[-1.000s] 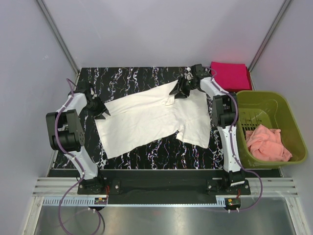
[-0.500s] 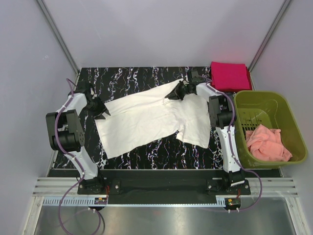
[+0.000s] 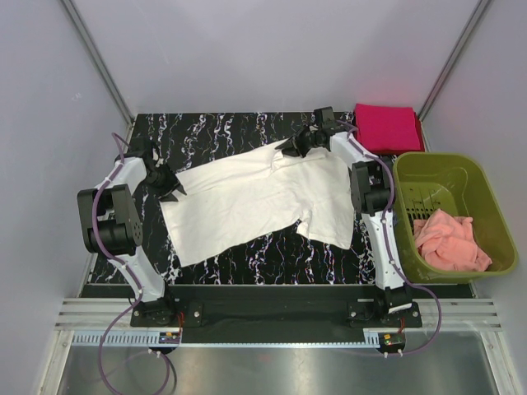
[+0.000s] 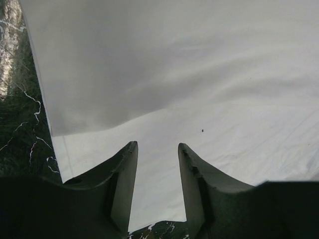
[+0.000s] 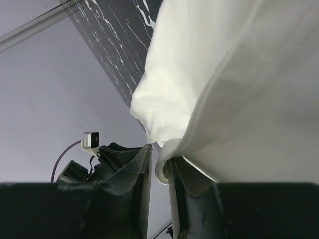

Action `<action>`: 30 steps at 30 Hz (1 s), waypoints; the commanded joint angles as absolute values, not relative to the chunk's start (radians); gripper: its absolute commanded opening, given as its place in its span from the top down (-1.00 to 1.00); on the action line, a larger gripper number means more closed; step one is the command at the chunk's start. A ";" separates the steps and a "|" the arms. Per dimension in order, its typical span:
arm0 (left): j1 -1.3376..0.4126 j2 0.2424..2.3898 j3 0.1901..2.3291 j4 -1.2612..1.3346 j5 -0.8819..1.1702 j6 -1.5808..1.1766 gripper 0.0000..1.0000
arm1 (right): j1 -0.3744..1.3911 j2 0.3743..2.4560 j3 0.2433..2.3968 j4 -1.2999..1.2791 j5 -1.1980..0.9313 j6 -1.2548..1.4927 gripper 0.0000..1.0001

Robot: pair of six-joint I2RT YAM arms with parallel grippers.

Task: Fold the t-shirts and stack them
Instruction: Fold the tshirt

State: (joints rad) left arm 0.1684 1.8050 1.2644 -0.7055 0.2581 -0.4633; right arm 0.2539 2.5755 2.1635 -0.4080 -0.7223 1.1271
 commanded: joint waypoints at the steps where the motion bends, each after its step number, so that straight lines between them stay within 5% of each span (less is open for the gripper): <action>1: 0.166 1.756 1.252 -0.684 0.287 -0.451 0.13 | 0.264 2.635 2.233 -0.439 -0.713 1.131 0.45; 9: 0.167 1.759 1.258 -0.689 0.291 -0.445 0.11 | 0.261 2.738 2.439 -0.420 -0.796 1.114 -0.22; 17: 0.166 1.749 1.261 -0.681 0.299 -0.448 0.10 | 0.247 2.703 2.484 -0.334 -0.902 1.036 -0.43; 21: 0.150 1.718 1.230 -0.612 0.367 -0.440 0.11 | 0.213 2.648 2.510 -0.523 -0.786 0.843 -0.47; 30: -0.041 1.722 1.270 -0.437 0.463 -0.481 -0.24 | 0.152 2.525 2.482 -0.636 -0.577 0.582 -0.64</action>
